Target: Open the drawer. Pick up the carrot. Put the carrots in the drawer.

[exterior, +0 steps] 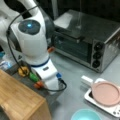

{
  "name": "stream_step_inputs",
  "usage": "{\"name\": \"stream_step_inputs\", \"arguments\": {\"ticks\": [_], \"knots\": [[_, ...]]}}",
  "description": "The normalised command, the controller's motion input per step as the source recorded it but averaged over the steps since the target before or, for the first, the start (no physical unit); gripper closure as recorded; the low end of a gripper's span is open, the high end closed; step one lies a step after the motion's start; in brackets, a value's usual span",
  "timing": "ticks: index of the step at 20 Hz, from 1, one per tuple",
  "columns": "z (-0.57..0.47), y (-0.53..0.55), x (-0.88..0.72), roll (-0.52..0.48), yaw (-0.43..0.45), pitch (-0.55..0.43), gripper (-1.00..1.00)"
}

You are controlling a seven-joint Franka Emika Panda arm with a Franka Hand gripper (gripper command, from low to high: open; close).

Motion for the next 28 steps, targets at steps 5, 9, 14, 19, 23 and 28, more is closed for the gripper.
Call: {"name": "stream_step_inputs", "arguments": {"ticks": [5, 9, 14, 19, 23, 28], "knots": [[-0.17, 0.09, -0.17, 0.089, -0.025, -0.275, 1.00], [-0.15, 0.05, -0.08, 0.102, 0.004, -0.252, -1.00], [-0.08, 0.03, -0.09, 0.096, -0.004, -0.212, -1.00], [-0.05, 0.03, -0.10, 0.102, -0.012, -0.169, -1.00], [0.02, 0.00, -0.14, 0.068, -0.028, -0.130, -1.00], [0.22, -0.04, -0.24, 0.000, -0.055, -0.041, -1.00]]}}
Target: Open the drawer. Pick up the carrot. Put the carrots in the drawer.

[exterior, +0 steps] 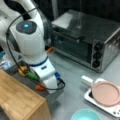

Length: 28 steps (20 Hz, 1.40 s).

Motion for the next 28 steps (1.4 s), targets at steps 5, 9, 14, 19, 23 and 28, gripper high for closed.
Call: {"name": "stream_step_inputs", "arguments": {"ticks": [5, 9, 14, 19, 23, 28], "knots": [[0.33, 0.03, -0.28, -0.093, -0.075, 0.044, -1.00], [0.23, 0.07, -0.15, -0.131, -0.042, 0.166, -1.00], [0.20, 0.13, -0.10, -0.164, -0.237, 0.243, -1.00], [0.24, 0.30, -0.17, -0.150, -0.533, 0.210, -1.00], [0.14, 0.36, -0.04, -0.056, -0.449, 0.148, -1.00], [-0.01, 0.33, 0.12, 0.032, -0.285, 0.063, -1.00]]}}
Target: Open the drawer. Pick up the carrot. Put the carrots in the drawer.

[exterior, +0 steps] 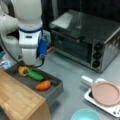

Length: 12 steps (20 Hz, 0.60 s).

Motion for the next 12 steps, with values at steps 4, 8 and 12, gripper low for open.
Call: {"name": "stream_step_inputs", "arguments": {"ticks": [4, 8, 12], "knots": [[-0.10, 0.24, 0.13, 0.079, -0.174, 0.003, -1.00], [-0.13, 0.16, 0.15, 0.076, -0.144, -0.050, -1.00], [-0.14, 0.16, 0.16, 0.083, -0.139, -0.082, -1.00]]}}
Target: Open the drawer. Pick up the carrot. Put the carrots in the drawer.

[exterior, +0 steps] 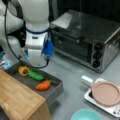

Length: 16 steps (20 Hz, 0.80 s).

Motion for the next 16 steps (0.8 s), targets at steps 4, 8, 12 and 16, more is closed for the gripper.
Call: {"name": "stream_step_inputs", "arguments": {"ticks": [4, 8, 12, 16], "knots": [[-0.17, 0.24, 0.10, 0.085, -0.224, -0.102, -1.00], [-0.17, 0.34, 0.04, 0.042, -0.285, -0.115, -1.00], [-0.16, 0.46, -0.05, 0.005, -0.358, -0.130, -1.00], [-0.22, 0.50, -0.07, -0.014, -0.340, -0.201, -1.00]]}}
